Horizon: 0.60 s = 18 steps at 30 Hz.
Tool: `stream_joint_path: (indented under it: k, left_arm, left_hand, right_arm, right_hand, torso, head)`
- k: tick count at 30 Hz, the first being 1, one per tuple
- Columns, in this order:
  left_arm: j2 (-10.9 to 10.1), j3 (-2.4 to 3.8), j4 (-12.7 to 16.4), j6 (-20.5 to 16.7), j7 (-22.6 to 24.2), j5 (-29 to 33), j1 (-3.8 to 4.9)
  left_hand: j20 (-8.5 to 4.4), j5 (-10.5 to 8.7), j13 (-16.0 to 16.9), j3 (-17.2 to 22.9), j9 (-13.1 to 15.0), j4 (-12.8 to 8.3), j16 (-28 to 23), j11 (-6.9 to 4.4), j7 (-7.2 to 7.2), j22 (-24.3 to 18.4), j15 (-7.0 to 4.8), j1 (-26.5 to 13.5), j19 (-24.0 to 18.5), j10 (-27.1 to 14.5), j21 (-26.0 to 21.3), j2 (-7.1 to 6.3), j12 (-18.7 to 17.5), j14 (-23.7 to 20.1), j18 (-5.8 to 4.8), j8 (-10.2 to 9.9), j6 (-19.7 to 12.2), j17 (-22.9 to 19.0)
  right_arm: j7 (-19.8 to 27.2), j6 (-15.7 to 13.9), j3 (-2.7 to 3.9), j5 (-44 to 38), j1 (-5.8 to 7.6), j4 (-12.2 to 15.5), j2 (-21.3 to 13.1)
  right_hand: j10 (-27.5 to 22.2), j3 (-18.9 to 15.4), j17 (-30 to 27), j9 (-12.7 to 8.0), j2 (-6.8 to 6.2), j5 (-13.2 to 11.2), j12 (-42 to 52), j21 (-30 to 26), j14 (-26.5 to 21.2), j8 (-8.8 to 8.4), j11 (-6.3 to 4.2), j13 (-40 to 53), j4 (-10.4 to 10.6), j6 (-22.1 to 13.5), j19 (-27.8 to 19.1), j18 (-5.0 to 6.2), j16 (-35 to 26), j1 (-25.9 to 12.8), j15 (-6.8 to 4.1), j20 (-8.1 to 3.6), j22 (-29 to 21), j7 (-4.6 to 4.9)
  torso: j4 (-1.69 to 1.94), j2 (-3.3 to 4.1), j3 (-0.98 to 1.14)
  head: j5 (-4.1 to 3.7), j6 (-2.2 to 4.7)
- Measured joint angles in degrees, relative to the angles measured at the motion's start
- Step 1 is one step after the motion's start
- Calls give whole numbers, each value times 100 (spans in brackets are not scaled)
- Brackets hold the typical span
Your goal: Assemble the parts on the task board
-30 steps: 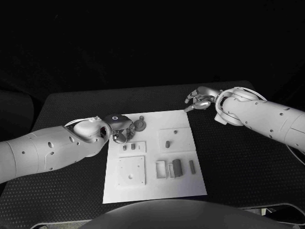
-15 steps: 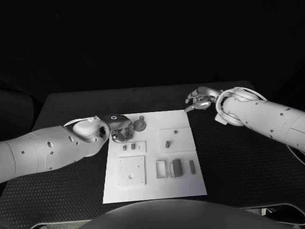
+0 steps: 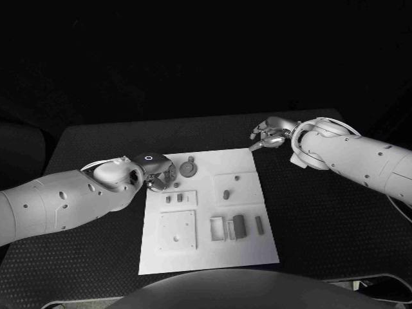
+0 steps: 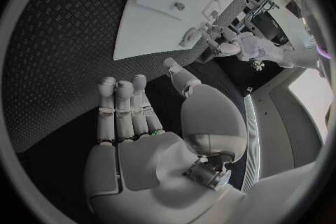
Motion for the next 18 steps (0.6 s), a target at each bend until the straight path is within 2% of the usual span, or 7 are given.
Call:
stream_joint_path:
  k: [1, 4, 6, 8, 10, 14, 18]
  left_arm:
    - [-45, 2, 11, -11, 0, 9, 0]
    - [-233, 48, 64, -51, 0, 64, 17]
    - [-316, 126, 68, -66, 0, 132, 68]
    - [-374, 178, 69, -92, 0, 227, 175]
    - [-415, 226, 65, -117, 5, 363, 233]
    - [-501, 436, 16, -176, 36, 972, 258]
    - [-570, 519, 14, -287, 109, 1674, 260]
  left_hand:
    - [0, 0, 10, 0, 0, 0, 0, 0, 76, 0, 0, 5, 0, 0, 0, -5, 0, 0, 0, 0, -100, -6]
    - [22, 0, 29, 0, 3, 0, 0, 0, 83, 0, 0, 5, 22, 0, 0, -5, 0, 0, 1, 0, -122, -6]
    - [22, 0, 42, 0, 12, 0, 0, 0, 86, 0, 0, 5, 21, 1, 0, -5, 0, 1, 1, 0, -122, -10]
    - [22, 0, 64, 0, 26, 0, 0, 0, 109, 0, 0, 5, 21, 1, 0, -5, 0, 1, 1, 0, -101, -12]
    - [53, 0, 92, 30, 49, 9, -49, 0, 115, 0, 27, 5, -9, 1, -71, -5, 0, -27, 1, 31, -88, -31]
    - [151, 0, 168, 121, 87, 14, -412, 84, 144, -85, 147, -5, -361, 3, -390, -16, 0, -316, 5, 52, -13, -192]
    - [226, 0, 244, 136, 121, 26, -802, 131, 164, -268, 130, -189, -637, 10, -714, -43, 0, -608, 45, 79, 10, -354]
  right_arm:
    - [1, -11, 0, 0, 0, 13, -6]
    - [7, -67, 0, 0, 0, 122, -60]
    - [25, -106, 0, 0, 0, 194, -88]
    - [60, -157, 0, 0, -2, 246, -102]
    - [102, -219, 0, 0, -8, 296, -114]
    - [215, -383, 0, 2, -21, 463, -181]
    - [326, -552, 0, 2, -95, 751, -359]
  right_hand:
    - [0, 0, 0, 0, 0, 0, 0, 0, 0, 0, 0, 0, 0, 0, 0, 0, 0, 0, 0, 0, 0, 0]
    - [0, 0, -5, 0, 1, 0, 0, 0, 0, 0, 0, -7, 0, 0, 14, 0, 0, 1, 0, -12, 0, 0]
    - [0, 26, -6, 0, 33, 0, 20, 0, -1, 0, 0, -7, -26, -1, 25, 0, 0, 33, 0, -23, 1, 0]
    - [0, 32, -6, 0, 39, 0, 23, 0, -1, 0, 0, -9, -32, -1, 26, 0, 0, 39, 1, -23, 1, 0]
    - [0, 16, -6, 0, 8, 0, 23, 0, -1, 0, 0, -14, -73, -1, 26, 0, 0, 69, 1, -23, 1, -1]
    - [-21, 28, -13, -5, -69, 0, 23, 0, 11, 32, -21, -21, -152, -1, 26, 0, 0, 147, -11, -23, 1, -1]
    - [-21, 66, -12, 1, -39, 0, 23, 0, 30, 53, -21, -23, -240, 4, 28, 0, 0, 277, -29, -20, 1, 5]
  torso:
    - [0, 0, -1]
    - [0, 0, -3]
    - [0, -1, -3]
    - [-1, -1, -2]
    - [-1, -1, 1]
    - [-2, -1, 4]
    - [-4, -2, 7]
  head:
    - [0, 0]
    - [-4, 0]
    - [-9, 0]
    - [-10, 0]
    - [-7, 0]
    - [-4, 0]
    - [-3, 0]
